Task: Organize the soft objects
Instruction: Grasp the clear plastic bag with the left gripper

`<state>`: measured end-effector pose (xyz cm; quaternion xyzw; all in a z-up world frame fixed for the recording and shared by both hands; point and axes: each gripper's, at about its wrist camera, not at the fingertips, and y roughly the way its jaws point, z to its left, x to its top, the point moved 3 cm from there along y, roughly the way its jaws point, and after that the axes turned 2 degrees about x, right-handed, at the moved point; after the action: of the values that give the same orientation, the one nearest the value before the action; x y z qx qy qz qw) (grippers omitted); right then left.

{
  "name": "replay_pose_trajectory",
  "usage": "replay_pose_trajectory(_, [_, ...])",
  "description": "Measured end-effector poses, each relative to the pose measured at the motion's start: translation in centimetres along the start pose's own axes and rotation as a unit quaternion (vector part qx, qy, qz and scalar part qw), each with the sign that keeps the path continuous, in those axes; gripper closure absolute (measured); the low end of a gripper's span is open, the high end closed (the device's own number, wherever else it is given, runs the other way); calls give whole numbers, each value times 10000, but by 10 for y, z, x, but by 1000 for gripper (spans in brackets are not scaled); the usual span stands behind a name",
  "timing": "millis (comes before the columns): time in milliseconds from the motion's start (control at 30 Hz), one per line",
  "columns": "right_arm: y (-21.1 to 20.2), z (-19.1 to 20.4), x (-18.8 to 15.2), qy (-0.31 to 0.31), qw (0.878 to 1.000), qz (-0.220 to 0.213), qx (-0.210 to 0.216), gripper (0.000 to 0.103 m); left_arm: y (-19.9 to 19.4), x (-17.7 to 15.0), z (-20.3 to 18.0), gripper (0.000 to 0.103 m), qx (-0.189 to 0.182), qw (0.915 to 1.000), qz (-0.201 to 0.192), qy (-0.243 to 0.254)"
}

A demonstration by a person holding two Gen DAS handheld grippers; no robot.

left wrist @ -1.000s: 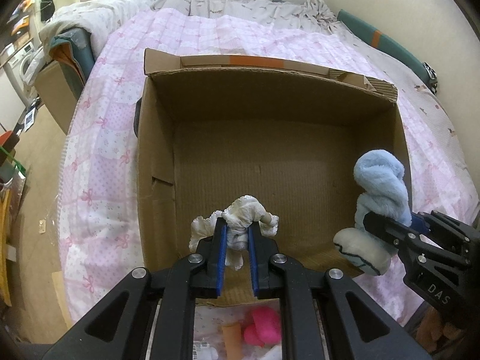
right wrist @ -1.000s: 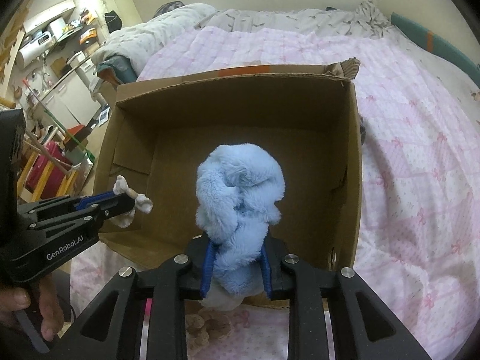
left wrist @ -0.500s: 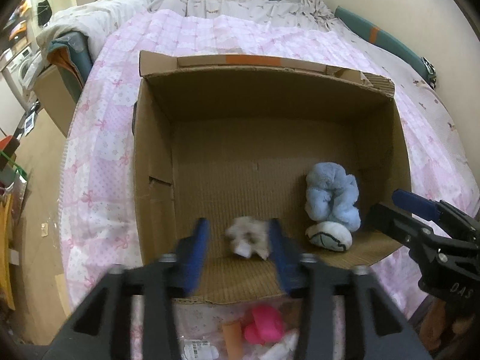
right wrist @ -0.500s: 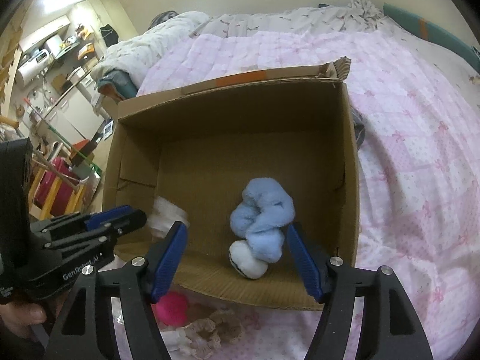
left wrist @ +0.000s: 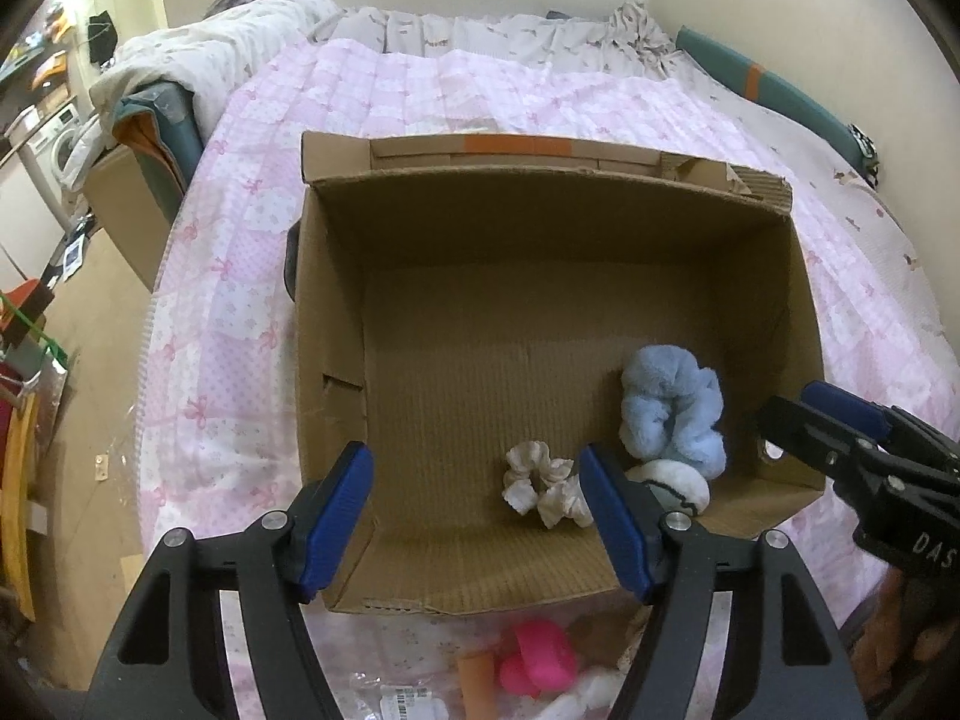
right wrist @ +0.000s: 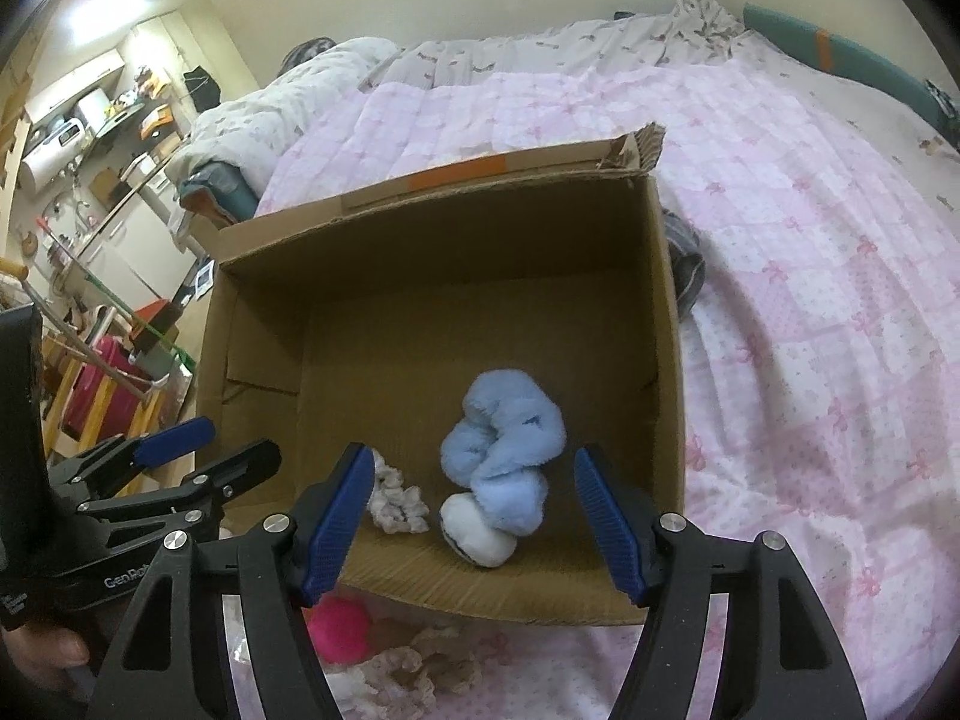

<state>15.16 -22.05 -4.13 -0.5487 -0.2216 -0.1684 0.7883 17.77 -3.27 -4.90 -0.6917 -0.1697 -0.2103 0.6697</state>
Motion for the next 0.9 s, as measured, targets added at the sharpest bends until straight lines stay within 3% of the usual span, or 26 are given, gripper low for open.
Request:
replay_pose_trajectory(133, [-6, -4, 3, 108, 9998, -142, -26, 30, -11, 2, 2, 34, 0, 9999, -114, 3])
replay_pose_trajectory(267, [-9, -8, 2, 235, 9996, -159, -4, 30, -27, 2, 7, 34, 257, 9990, -376, 27])
replay_pose_trajectory(533, [-24, -5, -4, 231, 9994, -248, 10, 30, -47, -4, 16, 34, 341, 9986, -410, -72])
replay_pose_trajectory(767, [-45, -2, -16, 193, 9990, -414, -6, 30, -62, -25, 32, 34, 375, 9985, -282, -270])
replay_pose_trajectory(900, [-48, -1, -27, 247, 9992, -298, 26, 30, -58, -51, 47, 34, 319, 9980, 75, -539])
